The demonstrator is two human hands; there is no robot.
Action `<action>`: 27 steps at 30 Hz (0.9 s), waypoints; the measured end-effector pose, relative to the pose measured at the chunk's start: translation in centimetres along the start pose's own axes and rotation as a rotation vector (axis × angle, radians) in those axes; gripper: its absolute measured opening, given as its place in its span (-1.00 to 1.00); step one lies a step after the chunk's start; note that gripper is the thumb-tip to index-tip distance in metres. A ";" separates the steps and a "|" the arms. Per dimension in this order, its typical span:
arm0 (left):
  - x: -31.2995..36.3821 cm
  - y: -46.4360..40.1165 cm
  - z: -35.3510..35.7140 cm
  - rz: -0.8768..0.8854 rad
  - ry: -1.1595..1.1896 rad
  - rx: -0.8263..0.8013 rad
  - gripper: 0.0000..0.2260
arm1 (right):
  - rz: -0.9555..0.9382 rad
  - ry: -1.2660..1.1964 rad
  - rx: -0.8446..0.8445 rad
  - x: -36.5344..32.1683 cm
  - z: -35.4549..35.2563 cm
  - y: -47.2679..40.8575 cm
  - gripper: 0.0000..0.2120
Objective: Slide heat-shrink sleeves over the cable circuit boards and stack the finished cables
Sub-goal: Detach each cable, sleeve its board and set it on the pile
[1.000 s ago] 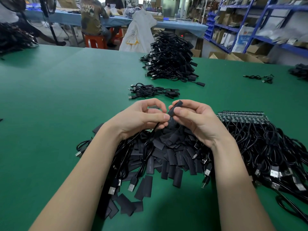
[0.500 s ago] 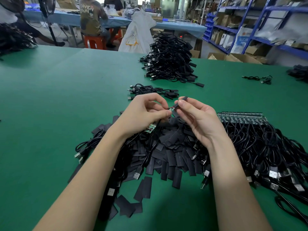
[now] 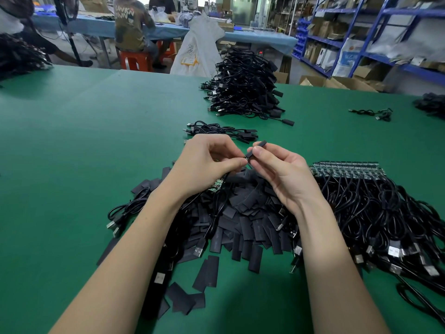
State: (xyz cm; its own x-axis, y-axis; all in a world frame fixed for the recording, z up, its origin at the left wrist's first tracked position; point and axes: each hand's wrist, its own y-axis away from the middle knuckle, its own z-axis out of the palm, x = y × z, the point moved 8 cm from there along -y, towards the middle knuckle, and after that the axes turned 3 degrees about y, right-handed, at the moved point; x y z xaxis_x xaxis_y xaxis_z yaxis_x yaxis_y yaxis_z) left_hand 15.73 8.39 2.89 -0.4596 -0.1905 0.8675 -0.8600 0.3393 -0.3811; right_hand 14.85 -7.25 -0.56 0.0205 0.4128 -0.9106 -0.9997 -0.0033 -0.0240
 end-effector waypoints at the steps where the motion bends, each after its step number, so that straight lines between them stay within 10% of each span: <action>1: 0.1 0.0 0.0 0.008 -0.009 0.004 -0.94 | 0.001 -0.002 -0.001 0.0 0.0 0.0 -0.79; 27: 1.0 0.1 0.0 0.098 -0.116 0.102 -0.97 | -0.008 -0.077 0.060 0.0 -0.6 -0.1 -0.76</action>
State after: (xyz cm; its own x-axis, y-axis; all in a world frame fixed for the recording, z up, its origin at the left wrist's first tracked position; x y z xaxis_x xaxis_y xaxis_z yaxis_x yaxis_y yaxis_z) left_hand 15.20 8.21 3.69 -0.5593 -0.2682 0.7843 -0.8254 0.2669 -0.4974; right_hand 14.96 -7.76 -0.82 0.0300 0.4812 -0.8761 -0.9985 0.0538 -0.0047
